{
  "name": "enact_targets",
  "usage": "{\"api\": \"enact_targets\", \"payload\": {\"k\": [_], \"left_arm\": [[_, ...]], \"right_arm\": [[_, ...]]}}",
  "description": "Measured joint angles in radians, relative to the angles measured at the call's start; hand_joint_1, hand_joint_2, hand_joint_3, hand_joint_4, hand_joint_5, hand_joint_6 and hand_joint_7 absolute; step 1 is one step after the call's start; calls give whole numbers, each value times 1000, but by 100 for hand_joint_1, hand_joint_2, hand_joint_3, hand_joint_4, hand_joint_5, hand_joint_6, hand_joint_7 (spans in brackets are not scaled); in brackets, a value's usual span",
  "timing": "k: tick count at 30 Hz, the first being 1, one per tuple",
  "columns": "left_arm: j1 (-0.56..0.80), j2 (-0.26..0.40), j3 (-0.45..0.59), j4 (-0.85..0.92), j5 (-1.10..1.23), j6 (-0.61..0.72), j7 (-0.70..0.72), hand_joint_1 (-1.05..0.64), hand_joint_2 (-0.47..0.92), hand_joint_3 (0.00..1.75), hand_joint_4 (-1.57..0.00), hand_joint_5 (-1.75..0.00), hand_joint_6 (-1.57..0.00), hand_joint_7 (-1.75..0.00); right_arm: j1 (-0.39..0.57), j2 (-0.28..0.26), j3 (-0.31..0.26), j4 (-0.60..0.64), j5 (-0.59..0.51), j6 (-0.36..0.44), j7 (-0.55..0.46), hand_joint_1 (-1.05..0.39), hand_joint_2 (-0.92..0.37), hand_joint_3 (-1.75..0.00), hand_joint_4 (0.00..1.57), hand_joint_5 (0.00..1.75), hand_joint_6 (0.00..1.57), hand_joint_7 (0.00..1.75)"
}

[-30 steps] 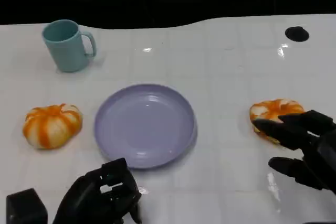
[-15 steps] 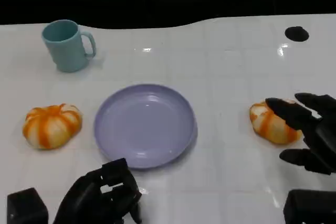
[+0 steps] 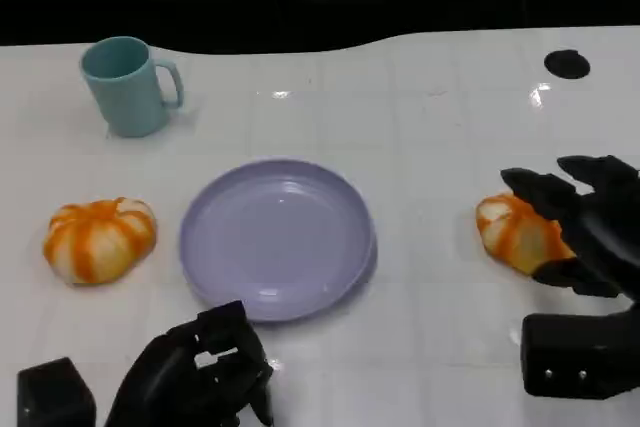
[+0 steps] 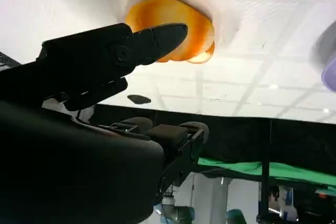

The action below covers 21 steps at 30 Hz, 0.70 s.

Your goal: Grasp the bread from the table and place it into the plate.

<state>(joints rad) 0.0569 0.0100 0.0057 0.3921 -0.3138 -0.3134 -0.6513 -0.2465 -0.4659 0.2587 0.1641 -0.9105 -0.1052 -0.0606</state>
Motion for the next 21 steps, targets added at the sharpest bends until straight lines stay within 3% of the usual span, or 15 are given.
{"api": "enact_targets", "payload": {"k": [8,21], "left_arm": [[0,-2,0,0,0,0,3,-60,78,47,-77,-175,-73,-146],[5,-3,-2,-18,-1,17,4,-60,78,48,-77,-175,-73,-146]], "right_arm": [[-53,2,53,77,2,13,12,-48,-80,0,16,28,32,1],[-179,4,122,214,12,45,129,-52,-83,0,21,17,32,0]]}}
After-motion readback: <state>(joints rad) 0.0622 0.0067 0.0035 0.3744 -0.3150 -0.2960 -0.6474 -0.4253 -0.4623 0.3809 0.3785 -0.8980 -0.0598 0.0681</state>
